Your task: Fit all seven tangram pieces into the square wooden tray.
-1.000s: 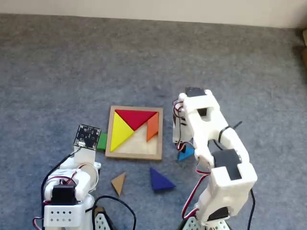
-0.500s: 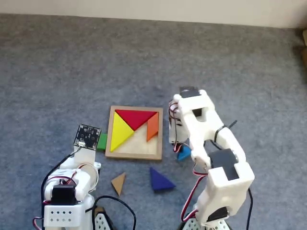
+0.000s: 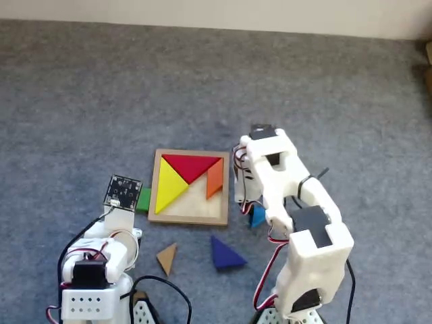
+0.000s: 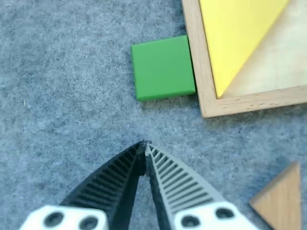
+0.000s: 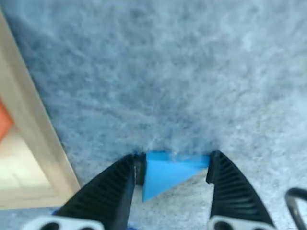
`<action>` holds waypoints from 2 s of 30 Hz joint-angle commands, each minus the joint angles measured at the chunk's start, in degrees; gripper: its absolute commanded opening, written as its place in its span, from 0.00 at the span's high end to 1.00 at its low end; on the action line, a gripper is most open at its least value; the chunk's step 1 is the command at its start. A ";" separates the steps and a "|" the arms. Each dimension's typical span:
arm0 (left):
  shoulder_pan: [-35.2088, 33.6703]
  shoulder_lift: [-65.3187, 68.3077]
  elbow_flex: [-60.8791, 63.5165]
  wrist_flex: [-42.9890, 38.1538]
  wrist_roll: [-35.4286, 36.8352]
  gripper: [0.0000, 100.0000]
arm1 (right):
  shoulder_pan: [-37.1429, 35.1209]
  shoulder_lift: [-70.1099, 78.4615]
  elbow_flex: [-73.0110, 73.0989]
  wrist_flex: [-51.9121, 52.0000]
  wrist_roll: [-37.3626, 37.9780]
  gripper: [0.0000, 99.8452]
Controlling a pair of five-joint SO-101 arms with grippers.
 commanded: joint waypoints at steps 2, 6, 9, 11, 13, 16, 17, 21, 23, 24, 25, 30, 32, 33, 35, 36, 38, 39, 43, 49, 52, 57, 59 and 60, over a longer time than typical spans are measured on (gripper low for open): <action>-0.75 -2.07 1.19 0.26 -0.09 0.99 | 0.66 0.22 -0.75 -0.48 -0.53 0.72; -0.75 -2.07 1.19 0.26 -0.09 0.99 | 1.01 0.22 -0.57 -0.40 -0.53 0.67; -0.75 -2.07 1.19 0.26 -0.09 0.99 | 0.84 0.22 -0.48 -0.57 -0.44 0.67; -0.75 -2.07 1.19 0.26 -0.09 0.99 | 0.84 0.22 -0.57 -0.84 -0.44 0.67; -0.75 -2.07 1.19 0.26 -0.09 0.99 | -0.31 0.31 -0.57 -0.92 -0.35 0.68; -0.75 -2.07 1.19 0.26 -0.09 0.99 | -2.07 1.80 -0.75 -1.01 -0.35 0.72; -0.75 -2.07 1.19 0.26 -0.09 0.99 | -2.33 2.95 -0.84 -1.01 -0.35 0.72; -0.75 -2.07 1.19 0.26 -0.09 0.99 | -2.42 6.46 -3.47 -0.40 -0.35 0.72; -0.75 -2.07 1.19 0.26 -0.09 0.99 | -2.42 5.76 -5.05 -0.40 -0.35 0.72; -0.75 -2.07 1.19 0.26 -0.09 0.99 | -2.33 4.88 -5.49 -0.40 -0.35 0.72; -0.75 -2.07 1.19 0.26 -0.09 0.99 | -2.24 3.82 -5.76 -0.40 -0.35 0.72; -0.75 -2.07 1.19 0.26 -0.09 0.99 | -1.98 -2.51 -4.88 2.33 -0.35 0.72; -0.75 -2.07 1.19 0.26 -0.09 0.99 | -1.27 -4.88 -4.26 3.30 -0.35 0.72; -0.75 -2.07 1.19 0.26 -0.09 0.99 | -0.84 -5.93 -3.82 3.30 -0.35 0.72; -0.75 -2.07 1.19 0.26 -0.09 0.99 | 0.13 -7.60 -2.68 2.86 -0.26 0.72; -0.75 -2.07 1.19 0.26 -0.09 0.99 | 0.40 -8.22 -2.24 2.77 -0.26 0.72; -0.75 -2.07 1.19 0.26 -0.09 0.99 | 0.48 -9.45 -1.63 3.12 -0.26 0.72; -0.75 -2.07 1.19 0.26 -0.09 0.99 | 0.57 -9.98 -1.19 3.12 -0.26 0.72; -0.75 -2.07 1.19 0.26 -0.09 0.99 | 1.71 -10.68 -0.04 3.12 -0.26 0.72; -0.75 -2.07 1.19 0.26 -0.09 0.99 | 5.41 -10.51 0.04 3.21 -0.09 0.72; -0.75 -2.07 1.19 0.26 -0.09 0.99 | 5.23 -10.42 1.45 3.21 2.64 0.72; -0.75 -2.07 1.19 0.26 -0.09 0.99 | 2.33 -5.14 2.95 3.21 2.90 0.72; -0.75 -2.07 1.19 0.26 -0.09 0.99 | 1.36 -2.07 2.86 3.21 2.81 0.72; -0.75 -2.07 1.19 0.26 -0.09 0.99 | 0.66 -0.84 2.68 3.21 2.81 0.72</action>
